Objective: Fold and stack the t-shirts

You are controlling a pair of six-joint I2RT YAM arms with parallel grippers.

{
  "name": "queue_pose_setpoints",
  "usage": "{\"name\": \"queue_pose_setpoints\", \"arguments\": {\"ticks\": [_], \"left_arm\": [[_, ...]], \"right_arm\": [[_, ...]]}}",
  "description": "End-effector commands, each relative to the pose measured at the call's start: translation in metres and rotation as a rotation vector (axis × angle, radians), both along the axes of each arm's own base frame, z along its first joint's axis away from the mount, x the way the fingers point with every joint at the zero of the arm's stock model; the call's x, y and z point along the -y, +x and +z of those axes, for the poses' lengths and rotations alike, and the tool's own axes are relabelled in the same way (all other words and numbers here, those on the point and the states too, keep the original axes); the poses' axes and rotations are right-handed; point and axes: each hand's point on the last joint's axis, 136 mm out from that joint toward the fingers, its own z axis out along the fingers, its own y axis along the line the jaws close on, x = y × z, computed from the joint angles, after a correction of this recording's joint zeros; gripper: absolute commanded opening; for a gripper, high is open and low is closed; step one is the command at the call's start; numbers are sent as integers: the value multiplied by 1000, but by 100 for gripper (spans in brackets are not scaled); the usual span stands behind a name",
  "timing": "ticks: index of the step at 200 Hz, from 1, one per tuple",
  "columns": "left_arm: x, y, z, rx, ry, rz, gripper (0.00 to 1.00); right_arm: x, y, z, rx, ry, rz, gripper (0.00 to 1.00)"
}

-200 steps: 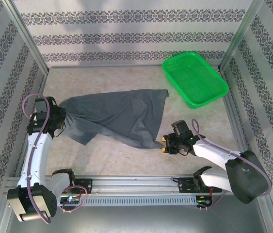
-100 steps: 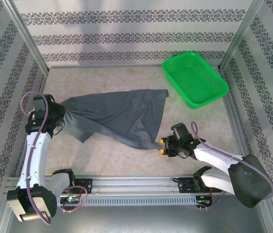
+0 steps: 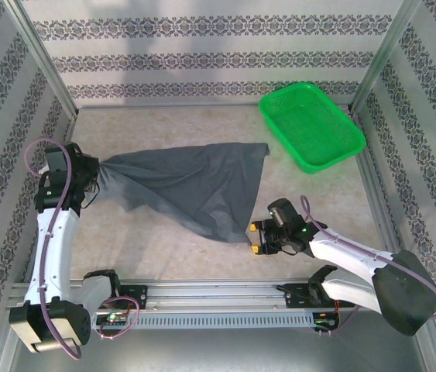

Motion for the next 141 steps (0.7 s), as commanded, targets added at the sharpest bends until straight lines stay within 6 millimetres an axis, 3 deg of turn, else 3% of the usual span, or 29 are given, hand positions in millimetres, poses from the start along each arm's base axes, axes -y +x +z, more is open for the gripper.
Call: {"name": "queue_pose_setpoints", "arguments": {"ticks": [1, 38, 74, 102, 141], "left_arm": [[-3, 11, 36, 105, 3, 11, 0], [-10, 12, 50, 113, 47, 25, 0], [-4, 19, 34, 81, 29, -16, 0], [1, 15, 15, 41, 11, -38, 0], [6, 7, -16, -36, 12, -65, 0]], "right_arm": [[-3, 0, 0, -117, 36, -154, 53], [11, 40, 23, 36, -80, -4, 47], [-7, 60, 28, 87, -158, 246, 38], [-29, 48, 37, 62, -132, 357, 41], [-49, 0, 44, -69, -59, 455, 50]]}}
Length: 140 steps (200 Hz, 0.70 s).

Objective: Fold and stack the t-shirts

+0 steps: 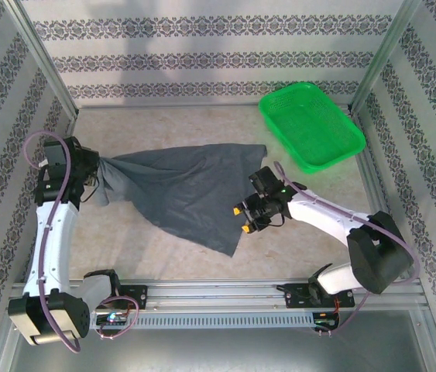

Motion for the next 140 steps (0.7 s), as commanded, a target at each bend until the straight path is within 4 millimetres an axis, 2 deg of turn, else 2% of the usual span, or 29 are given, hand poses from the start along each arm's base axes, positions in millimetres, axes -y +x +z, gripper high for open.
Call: {"name": "queue_pose_setpoints", "arguments": {"ticks": [1, 26, 62, 86, 140], "left_arm": [[4, -5, -13, -30, 22, -38, 0], [9, -9, -31, -64, 24, -57, 0], [15, -16, -47, -89, 50, -94, 0], [17, -22, -58, -100, 53, -99, 0], [20, -31, -59, -88, 54, -112, 0]], "right_arm": [[-6, -42, 1, -124, 14, 69, 50], [-13, -61, -7, -147, -8, 73, 53], [-34, -72, -24, -140, -36, 82, 54], [-37, -73, -32, -133, -74, 90, 55], [-38, -67, -51, -130, -124, 86, 53]]}}
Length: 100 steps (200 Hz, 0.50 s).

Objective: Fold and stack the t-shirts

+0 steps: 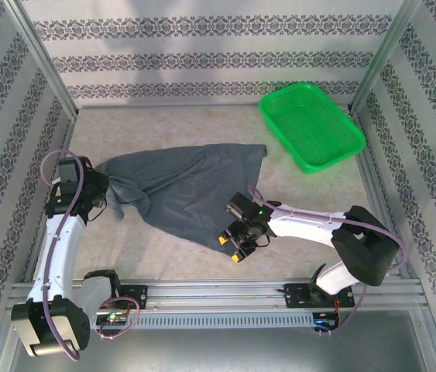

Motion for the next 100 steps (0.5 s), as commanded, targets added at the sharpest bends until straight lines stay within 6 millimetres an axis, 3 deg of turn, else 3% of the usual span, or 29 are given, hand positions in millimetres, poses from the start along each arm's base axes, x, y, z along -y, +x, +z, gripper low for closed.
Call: {"name": "queue_pose_setpoints", "arguments": {"ticks": [1, 37, 57, 79, 100], "left_arm": [[6, 0, 7, 36, 20, -44, 0], [9, -3, 4, 30, 7, -53, 0], [10, -4, 1, 25, 5, -54, 0], [11, -3, -2, 26, -3, -56, 0], [13, 0, -2, 32, -10, -75, 0]], "right_arm": [[-4, 8, -8, 18, -29, -20, 53], [-16, 9, -15, -9, -30, 4, 52], [-19, 11, -20, -11, -39, 18, 46], [-11, 23, -26, 9, -83, 46, 25], [10, 52, -22, 84, -127, 71, 0]]}}
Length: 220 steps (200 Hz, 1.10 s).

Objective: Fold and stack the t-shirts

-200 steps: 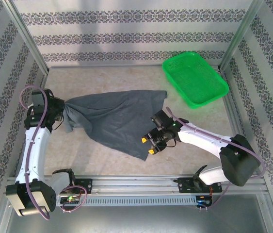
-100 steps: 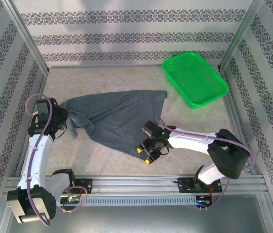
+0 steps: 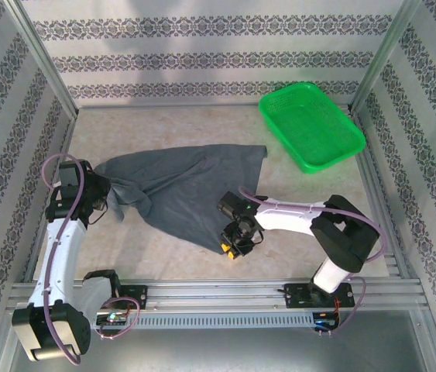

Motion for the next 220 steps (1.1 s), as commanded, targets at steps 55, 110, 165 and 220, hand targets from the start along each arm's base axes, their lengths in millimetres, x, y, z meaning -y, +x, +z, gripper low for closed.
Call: {"name": "queue_pose_setpoints", "arguments": {"ticks": [55, 110, 165, 220], "left_arm": [[48, 25, -22, 60, -131, -185, 0], [105, 45, -46, 60, -185, -295, 0], [147, 71, -43, 89, -221, -385, 0], [156, 82, -39, 94, -236, -423, 0]], "right_arm": [[101, 207, 65, 594, -247, 349, 0], [154, 325, 83, 695, -445, 580, 0], [231, 366, 85, 649, -569, 423, 0], [250, 364, 89, 631, -535, 381, 0]]}}
